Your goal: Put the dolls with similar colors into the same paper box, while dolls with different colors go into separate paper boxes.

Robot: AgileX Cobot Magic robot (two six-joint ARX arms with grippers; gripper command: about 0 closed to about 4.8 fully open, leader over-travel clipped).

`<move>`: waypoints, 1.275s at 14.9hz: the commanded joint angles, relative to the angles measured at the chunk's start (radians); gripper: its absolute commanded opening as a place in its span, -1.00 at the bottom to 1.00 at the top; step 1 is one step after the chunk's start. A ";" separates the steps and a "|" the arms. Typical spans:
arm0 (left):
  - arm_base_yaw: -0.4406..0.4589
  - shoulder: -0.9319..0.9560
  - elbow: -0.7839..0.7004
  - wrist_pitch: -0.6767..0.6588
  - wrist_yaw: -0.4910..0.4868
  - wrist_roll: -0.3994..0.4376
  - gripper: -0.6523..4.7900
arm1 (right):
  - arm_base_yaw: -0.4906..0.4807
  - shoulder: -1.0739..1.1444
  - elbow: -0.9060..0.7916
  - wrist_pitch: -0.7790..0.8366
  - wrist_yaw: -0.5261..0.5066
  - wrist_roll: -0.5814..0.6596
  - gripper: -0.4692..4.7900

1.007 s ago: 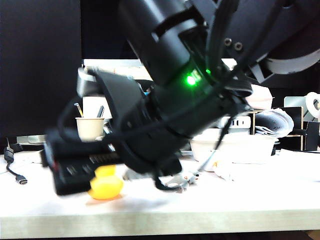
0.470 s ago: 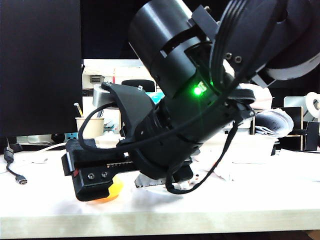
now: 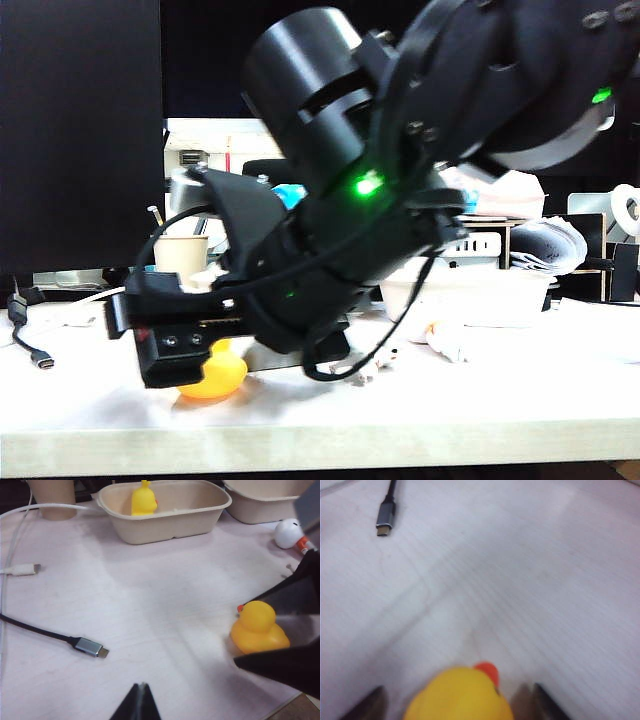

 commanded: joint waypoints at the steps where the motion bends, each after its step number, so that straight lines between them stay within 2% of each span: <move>1: 0.002 0.000 0.001 0.006 0.003 0.004 -0.78 | -0.003 0.003 -0.003 -0.069 -0.005 -0.008 0.54; 2: 0.002 0.000 0.001 0.006 0.003 0.004 -0.78 | -0.004 0.002 -0.004 -0.079 -0.005 -0.013 0.32; 5: 0.002 0.000 0.001 0.006 0.003 0.004 -0.78 | -0.003 0.001 -0.003 -0.078 -0.005 -0.017 -0.06; 8: 0.002 0.000 0.001 0.006 0.003 0.004 -0.78 | -0.003 0.001 -0.003 -0.069 -0.005 -0.011 -0.10; 9: 0.002 0.000 0.001 0.006 0.003 0.004 -0.78 | -0.004 0.001 -0.003 -0.060 -0.005 -0.009 -0.33; 10: 0.002 0.000 0.001 0.006 0.003 0.004 -0.78 | -0.006 0.001 -0.003 -0.036 -0.005 -0.009 -0.41; 12: 0.002 0.000 0.001 0.006 0.003 0.004 -0.78 | -0.014 -0.006 -0.003 -0.010 -0.004 -0.009 -0.41; 15: 0.002 -0.003 0.001 0.006 0.003 0.004 -0.78 | -0.076 -0.040 -0.001 0.045 0.003 -0.026 -0.41; 19: 0.003 -0.023 0.001 0.006 0.003 0.004 -0.78 | -0.283 -0.033 0.203 -0.029 -0.052 -0.148 -0.41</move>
